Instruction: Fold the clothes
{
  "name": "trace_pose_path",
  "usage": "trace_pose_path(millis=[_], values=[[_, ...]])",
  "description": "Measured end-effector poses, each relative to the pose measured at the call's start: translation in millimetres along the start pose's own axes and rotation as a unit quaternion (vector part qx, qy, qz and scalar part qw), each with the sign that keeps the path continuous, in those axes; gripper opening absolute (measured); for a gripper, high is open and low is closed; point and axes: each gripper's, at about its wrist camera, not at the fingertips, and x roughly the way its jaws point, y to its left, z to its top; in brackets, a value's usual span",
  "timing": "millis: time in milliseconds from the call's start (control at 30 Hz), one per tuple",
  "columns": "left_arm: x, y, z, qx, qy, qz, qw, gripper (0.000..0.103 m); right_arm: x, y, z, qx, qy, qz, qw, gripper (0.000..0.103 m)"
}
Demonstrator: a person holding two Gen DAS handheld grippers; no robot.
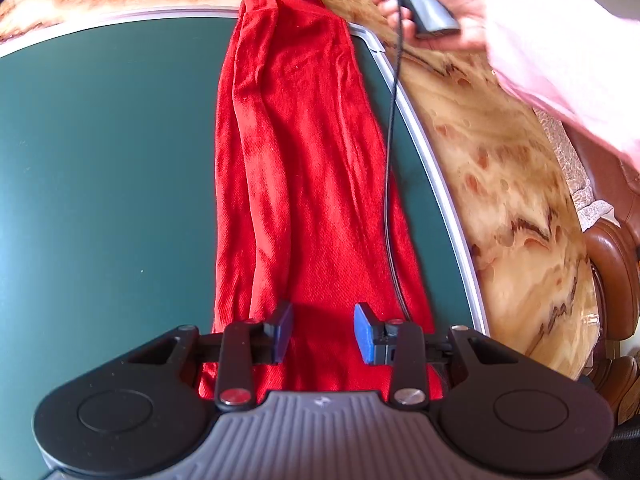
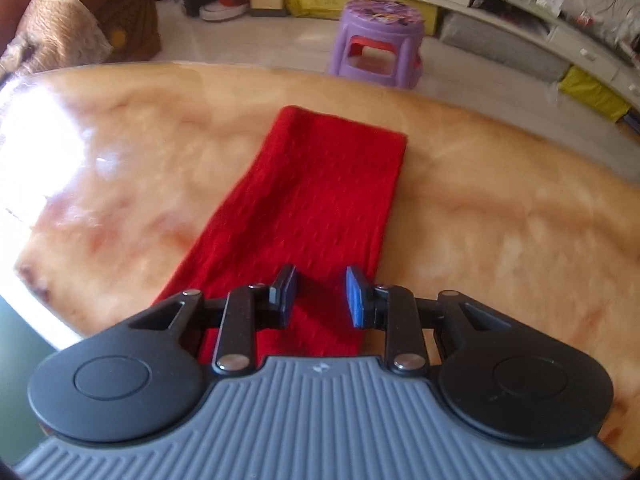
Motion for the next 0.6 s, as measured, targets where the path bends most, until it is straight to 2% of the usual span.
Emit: trace_pose_path(millis=[133,233,333,433,500,600], values=[[-0.4,2.0,-0.7,-0.005,0.0,-0.001,1.0,0.038,10.4,-16.8,19.7,0.047,0.015,-0.016,0.999,0.033],[0.3,3.5,-0.2,-0.01,0.001,-0.003,0.9999,0.037,13.0,-27.5,26.0,0.073,0.025,-0.005,0.997,0.035],[1.2,3.3,-0.6,-0.01,0.0,-0.002,0.9999,0.037,8.8,-34.1,34.8,0.084,-0.002,-0.013,0.996,0.036],[1.1,2.8,-1.4,-0.008,-0.002,-0.001,1.0,0.037,6.4,-38.0,42.9,0.108,-0.023,0.031,0.993,0.036],[1.0,3.1,-0.8,-0.01,-0.002,-0.001,0.9999,0.037,11.4,-30.0,44.5,0.096,-0.019,0.059,0.994,0.036],[1.5,2.9,-1.4,-0.013,-0.002,-0.001,0.9999,0.038,27.1,-13.1,45.9,0.043,0.006,0.013,0.999,0.036]])
